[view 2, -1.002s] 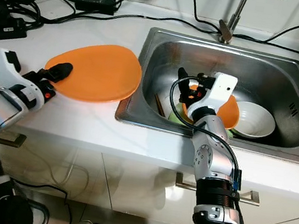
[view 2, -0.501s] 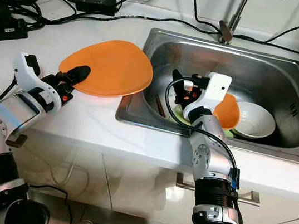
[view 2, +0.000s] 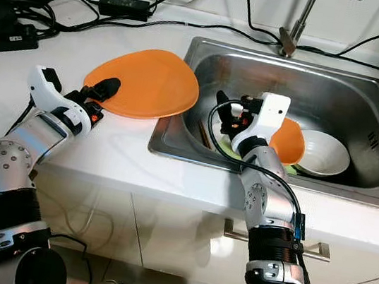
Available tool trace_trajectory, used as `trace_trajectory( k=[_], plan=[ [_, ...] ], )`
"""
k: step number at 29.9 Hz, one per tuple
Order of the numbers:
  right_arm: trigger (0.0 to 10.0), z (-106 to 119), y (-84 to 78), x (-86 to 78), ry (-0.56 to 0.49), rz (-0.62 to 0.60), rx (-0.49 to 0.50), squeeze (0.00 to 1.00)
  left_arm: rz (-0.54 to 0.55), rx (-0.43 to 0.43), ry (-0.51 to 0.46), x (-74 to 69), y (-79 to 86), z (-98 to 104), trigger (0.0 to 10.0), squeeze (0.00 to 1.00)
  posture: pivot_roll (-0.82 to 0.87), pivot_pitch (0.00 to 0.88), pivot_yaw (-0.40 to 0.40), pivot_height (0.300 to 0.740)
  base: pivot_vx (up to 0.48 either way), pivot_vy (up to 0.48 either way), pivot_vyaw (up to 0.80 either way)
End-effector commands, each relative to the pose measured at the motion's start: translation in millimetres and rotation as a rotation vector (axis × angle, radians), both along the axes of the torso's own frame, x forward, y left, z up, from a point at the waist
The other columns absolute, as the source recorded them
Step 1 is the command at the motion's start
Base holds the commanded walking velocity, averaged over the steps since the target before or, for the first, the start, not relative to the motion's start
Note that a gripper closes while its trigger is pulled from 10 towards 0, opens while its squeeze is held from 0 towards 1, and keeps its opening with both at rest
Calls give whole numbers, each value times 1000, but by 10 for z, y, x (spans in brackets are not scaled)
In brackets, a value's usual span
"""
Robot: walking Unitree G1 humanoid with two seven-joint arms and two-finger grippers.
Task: Kitchen organization
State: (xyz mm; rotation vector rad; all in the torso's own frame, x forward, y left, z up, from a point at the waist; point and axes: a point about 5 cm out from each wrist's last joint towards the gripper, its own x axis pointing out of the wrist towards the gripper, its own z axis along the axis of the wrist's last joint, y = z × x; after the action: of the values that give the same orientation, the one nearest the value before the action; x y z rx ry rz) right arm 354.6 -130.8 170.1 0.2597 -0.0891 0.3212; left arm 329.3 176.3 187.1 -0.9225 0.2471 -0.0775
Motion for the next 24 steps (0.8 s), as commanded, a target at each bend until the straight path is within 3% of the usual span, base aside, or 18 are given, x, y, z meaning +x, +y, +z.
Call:
trace_trajectory(
  k=[1, 24],
  plan=[
    [10000, 28, -30, -15, -7, -3, -9, 0, -23, 22, 90, 8, -73, -153, 0, 0, 83, 75, -4, 740, 0, 0, 0],
    [10000, 21, -35, -40, 1, -3, -5, 0, -43, 45, 84, 48, -99, -145, 0, 0, 74, 79, 12, 740, 0, 0, 0]
  ],
)
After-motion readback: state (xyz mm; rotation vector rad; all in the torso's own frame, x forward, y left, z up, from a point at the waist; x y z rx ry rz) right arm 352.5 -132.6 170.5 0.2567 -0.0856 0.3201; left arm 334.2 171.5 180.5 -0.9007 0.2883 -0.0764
